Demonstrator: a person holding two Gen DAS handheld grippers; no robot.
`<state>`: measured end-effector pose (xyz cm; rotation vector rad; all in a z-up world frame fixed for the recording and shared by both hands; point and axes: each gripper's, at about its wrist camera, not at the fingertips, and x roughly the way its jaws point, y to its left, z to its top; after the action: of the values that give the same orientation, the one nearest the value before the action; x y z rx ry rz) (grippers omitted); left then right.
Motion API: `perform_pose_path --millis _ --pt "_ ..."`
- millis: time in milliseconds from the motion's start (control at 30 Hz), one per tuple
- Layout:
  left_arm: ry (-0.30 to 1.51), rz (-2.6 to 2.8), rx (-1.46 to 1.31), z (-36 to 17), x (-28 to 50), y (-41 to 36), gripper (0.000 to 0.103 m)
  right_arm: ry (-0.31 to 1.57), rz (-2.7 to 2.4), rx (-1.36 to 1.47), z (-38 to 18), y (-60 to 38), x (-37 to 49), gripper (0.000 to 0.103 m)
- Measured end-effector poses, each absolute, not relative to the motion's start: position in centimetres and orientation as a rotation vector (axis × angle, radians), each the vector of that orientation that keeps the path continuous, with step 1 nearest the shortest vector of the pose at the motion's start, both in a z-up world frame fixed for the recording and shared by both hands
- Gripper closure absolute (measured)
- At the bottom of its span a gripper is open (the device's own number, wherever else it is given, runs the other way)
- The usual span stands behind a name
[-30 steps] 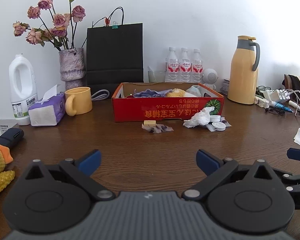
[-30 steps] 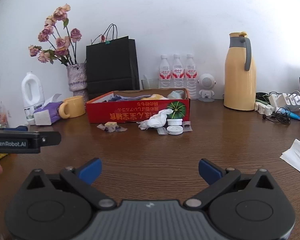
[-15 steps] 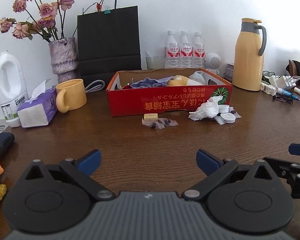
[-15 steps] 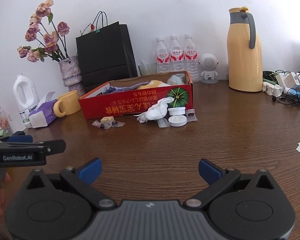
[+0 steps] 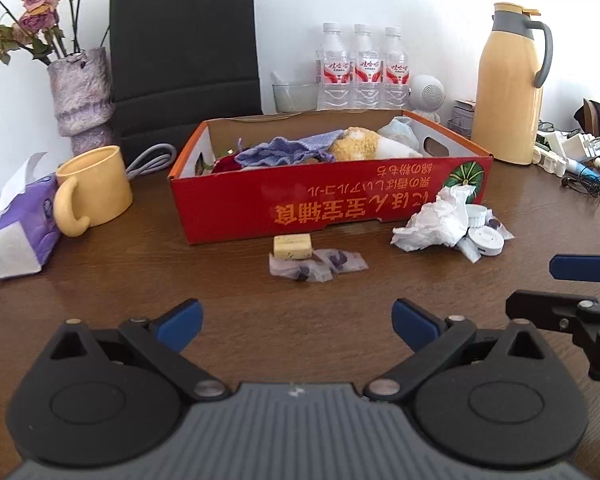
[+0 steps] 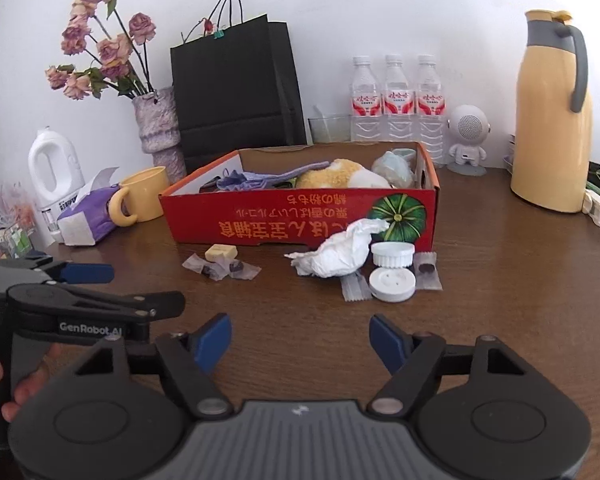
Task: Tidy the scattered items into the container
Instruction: 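Grasp a small clear plastic packet on the table with the right tool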
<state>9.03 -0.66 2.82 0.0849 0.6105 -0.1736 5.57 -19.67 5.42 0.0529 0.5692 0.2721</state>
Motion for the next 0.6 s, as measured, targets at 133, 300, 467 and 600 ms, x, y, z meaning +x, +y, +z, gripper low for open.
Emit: perform_pose_path --millis 133,300,467,600 --pt "0.643 -0.196 0.056 2.2 12.4 -0.3 0.029 0.553 0.266 0.065 6.1 -19.7 8.1 0.029" --pt "0.639 -0.139 -0.067 2.0 13.5 2.8 0.036 0.591 0.368 0.002 5.6 -17.9 10.6 0.028" --pt "0.614 -0.106 -0.121 2.3 13.8 4.2 0.049 0.638 0.515 -0.17 4.0 -13.8 13.5 0.044" --pt "0.603 -0.075 -0.168 2.4 13.8 5.8 0.047 0.658 0.587 -0.183 3.2 -13.2 16.2 0.049"
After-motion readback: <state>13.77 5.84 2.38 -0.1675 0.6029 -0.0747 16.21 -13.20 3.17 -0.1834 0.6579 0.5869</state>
